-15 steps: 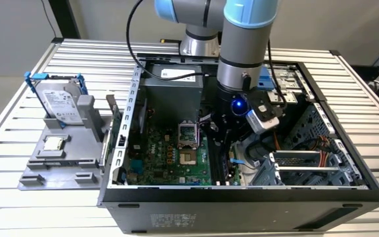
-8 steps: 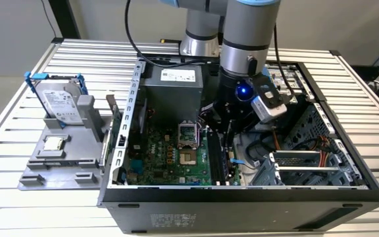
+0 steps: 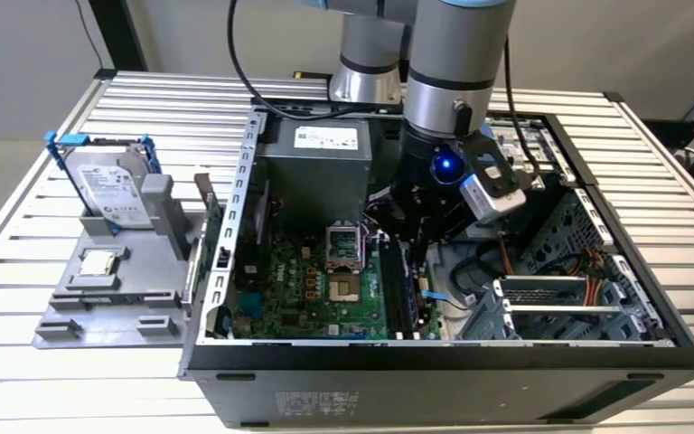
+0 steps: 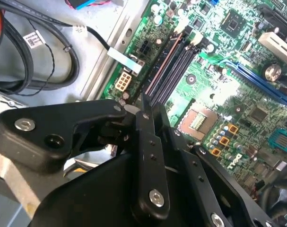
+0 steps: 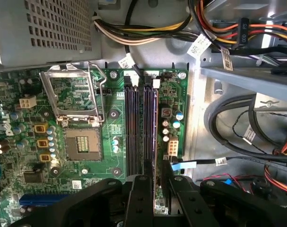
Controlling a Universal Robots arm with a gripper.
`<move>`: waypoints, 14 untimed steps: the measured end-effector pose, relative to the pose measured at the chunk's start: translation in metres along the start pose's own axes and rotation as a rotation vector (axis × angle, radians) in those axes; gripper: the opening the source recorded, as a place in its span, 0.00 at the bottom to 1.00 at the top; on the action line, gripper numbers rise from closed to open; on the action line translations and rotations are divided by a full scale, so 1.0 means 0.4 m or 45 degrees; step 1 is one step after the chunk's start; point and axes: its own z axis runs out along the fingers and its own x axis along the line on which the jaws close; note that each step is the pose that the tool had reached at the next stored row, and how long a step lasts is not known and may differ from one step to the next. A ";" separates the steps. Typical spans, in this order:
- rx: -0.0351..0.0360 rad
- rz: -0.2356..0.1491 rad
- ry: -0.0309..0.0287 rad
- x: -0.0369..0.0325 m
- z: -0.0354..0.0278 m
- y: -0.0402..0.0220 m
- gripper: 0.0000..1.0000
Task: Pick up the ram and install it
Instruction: 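Insert the ram into the slot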
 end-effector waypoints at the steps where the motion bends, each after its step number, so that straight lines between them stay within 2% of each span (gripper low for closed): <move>1: 0.0001 0.000 0.0000 0.000 0.000 0.000 0.00; 14: 0.0001 0.000 0.0000 0.004 0.000 0.000 0.00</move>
